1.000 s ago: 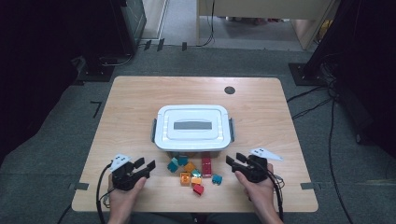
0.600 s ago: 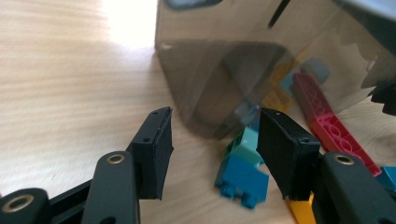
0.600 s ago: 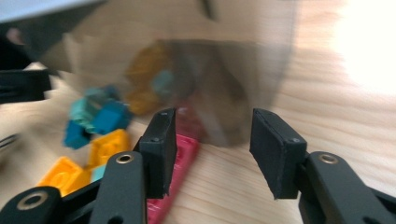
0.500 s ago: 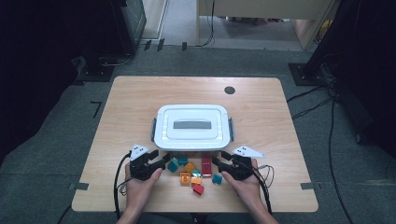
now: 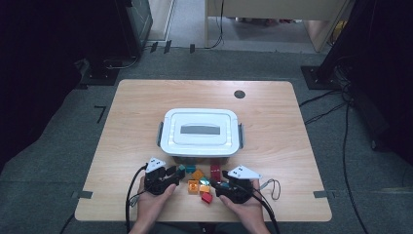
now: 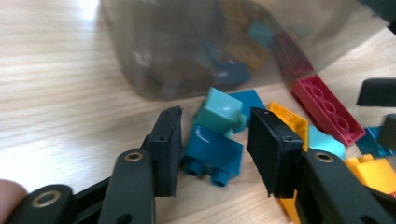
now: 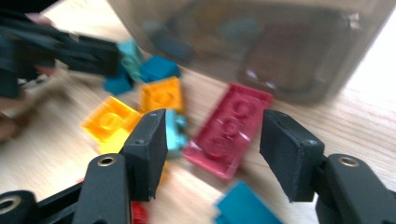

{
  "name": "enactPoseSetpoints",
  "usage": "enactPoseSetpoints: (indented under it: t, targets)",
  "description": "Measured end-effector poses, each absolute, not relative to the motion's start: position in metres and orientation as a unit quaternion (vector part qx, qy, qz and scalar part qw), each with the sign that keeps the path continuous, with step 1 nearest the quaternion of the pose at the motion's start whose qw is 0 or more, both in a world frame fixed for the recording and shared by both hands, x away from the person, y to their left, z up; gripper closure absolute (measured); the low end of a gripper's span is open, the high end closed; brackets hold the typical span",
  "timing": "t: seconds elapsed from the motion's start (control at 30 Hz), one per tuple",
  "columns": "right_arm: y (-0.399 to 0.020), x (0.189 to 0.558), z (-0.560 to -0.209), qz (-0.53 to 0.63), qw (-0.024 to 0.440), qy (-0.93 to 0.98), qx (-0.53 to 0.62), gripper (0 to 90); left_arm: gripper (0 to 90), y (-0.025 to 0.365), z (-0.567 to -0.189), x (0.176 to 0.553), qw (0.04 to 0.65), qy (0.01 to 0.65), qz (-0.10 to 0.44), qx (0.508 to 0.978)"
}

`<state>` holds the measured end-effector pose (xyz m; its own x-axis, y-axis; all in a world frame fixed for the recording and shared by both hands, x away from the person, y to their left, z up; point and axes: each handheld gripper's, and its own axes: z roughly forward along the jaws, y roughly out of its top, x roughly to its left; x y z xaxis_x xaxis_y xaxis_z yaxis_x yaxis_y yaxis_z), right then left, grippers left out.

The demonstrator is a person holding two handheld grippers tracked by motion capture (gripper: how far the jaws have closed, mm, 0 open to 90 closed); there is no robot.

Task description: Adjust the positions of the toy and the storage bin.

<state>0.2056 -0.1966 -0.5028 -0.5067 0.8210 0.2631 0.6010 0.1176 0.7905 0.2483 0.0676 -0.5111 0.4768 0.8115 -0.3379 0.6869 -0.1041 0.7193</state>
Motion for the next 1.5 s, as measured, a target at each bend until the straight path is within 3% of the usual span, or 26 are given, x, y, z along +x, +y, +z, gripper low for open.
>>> enactPoseSetpoints:
  t: [0.2, 0.3, 0.4, 1.1, 1.3, 1.5]
  targets:
    - [-0.169, 0.191, -0.504, 0.452, 0.125, 0.767, 0.437, 29.3, 57.3, 0.053, -0.516, 0.249, 0.431, 0.49, 0.058, 0.755]
    - [-0.16, 0.189, -0.51, 0.422, 0.156, 0.785, 0.426, 27.2, 57.0, 0.048, -0.516, 0.25, 0.432, 0.487, 0.055, 0.757]
    - [-0.163, 0.189, -0.514, 0.397, 0.192, 0.794, 0.419, 30.5, 56.8, 0.039, -0.516, 0.249, 0.435, 0.486, 0.051, 0.756]
    - [-0.244, 0.213, -0.521, 0.363, 0.252, 0.76, 0.478, 36.9, 53.7, -0.018, -0.519, 0.258, 0.448, 0.439, 0.026, 0.778]
    - [-0.259, 0.208, -0.508, 0.404, 0.24, 0.737, 0.485, 33.6, 47.4, -0.019, -0.514, 0.254, 0.451, 0.421, 0.034, 0.786]
    - [-0.239, 0.191, -0.497, 0.444, 0.196, 0.746, 0.455, 35.0, 43.9, 0.004, -0.507, 0.245, 0.455, 0.435, 0.022, 0.777]
